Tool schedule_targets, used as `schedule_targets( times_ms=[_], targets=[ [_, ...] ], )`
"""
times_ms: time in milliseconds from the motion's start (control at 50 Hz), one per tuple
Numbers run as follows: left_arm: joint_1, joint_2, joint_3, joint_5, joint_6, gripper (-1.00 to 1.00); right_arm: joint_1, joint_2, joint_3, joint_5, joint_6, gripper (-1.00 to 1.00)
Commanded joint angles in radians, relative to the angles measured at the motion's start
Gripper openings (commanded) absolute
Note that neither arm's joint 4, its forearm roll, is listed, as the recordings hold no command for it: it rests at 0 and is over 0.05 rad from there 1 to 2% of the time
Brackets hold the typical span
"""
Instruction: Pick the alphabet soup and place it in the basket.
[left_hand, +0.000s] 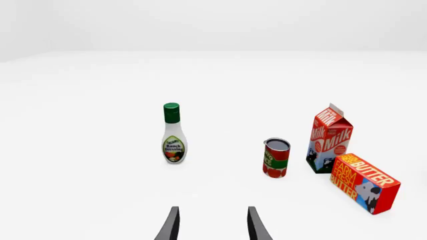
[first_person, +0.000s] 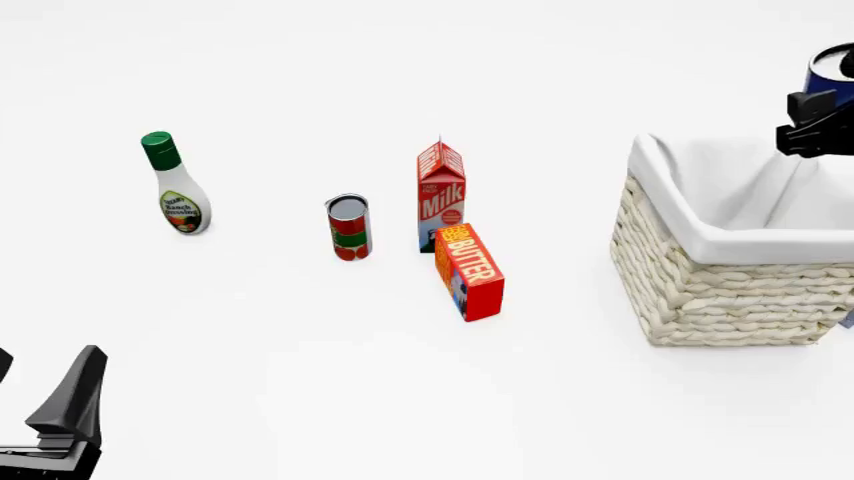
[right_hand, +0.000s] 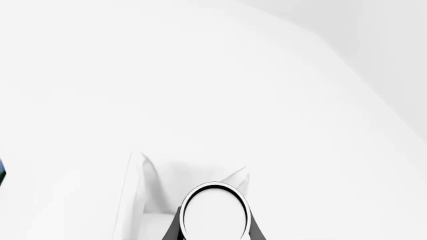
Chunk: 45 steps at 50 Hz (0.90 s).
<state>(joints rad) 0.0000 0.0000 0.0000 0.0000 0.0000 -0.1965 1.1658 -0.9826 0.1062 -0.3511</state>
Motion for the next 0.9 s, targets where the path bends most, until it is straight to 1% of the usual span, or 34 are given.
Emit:
schedule_targets(
  times_ms=[20,300,540,720,900],
  targets=[
    [0.0,0.0,0.0,0.0,0.0,1.0,0.009,0.042,-0.029,0.017,0.0,-1.0],
    [0.0,0.0,0.0,0.0,0.0,1.0,0.018,0.066,-0.027,0.023,-0.021,-1.0],
    [0.0,0.0,0.0,0.0,0.0,1.0,0.033,0.089,-0.04,0.047,-0.033,-1.0],
    [0.0,0.0,0.0,0.0,0.0,1.0,0.021,0.117,-0.054,0.054,-0.051,-1.0],
    [0.0,0.0,0.0,0.0,0.0,1.0,0.013,0.125,-0.042,0.057,-0.071,-1.0]
  ],
)
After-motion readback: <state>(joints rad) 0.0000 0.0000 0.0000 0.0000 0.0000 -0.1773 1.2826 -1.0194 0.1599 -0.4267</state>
